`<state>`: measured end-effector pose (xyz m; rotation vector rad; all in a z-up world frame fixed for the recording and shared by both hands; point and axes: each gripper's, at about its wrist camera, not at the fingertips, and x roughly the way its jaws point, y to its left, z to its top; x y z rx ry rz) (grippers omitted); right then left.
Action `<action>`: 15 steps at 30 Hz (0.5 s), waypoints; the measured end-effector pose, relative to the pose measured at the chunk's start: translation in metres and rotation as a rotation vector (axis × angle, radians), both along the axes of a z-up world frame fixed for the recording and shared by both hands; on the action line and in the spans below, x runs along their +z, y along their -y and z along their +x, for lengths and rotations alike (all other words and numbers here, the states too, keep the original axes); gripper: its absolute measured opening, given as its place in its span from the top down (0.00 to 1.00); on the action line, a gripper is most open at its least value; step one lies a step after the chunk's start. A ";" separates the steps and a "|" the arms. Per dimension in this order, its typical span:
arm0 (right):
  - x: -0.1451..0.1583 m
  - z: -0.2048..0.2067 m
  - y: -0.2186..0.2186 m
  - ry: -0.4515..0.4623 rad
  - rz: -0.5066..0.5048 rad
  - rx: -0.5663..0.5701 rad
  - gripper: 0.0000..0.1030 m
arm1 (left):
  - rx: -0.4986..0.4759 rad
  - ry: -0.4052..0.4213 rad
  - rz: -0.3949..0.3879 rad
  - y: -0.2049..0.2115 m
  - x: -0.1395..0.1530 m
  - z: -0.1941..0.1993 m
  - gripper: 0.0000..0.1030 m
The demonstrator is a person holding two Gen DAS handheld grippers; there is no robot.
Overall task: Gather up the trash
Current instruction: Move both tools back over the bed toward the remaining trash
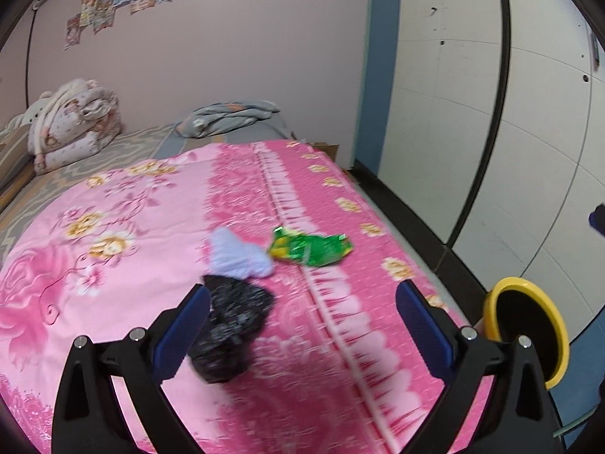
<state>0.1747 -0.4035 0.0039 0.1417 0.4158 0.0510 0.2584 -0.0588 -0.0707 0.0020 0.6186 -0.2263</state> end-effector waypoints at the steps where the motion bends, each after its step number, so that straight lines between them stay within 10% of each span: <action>1: 0.000 0.004 -0.006 -0.004 -0.008 0.019 0.08 | 0.012 -0.005 0.009 -0.006 -0.003 0.001 0.08; 15: -0.013 0.079 -0.077 -0.088 -0.051 0.225 0.08 | 0.076 -0.069 0.048 -0.051 -0.038 0.011 0.08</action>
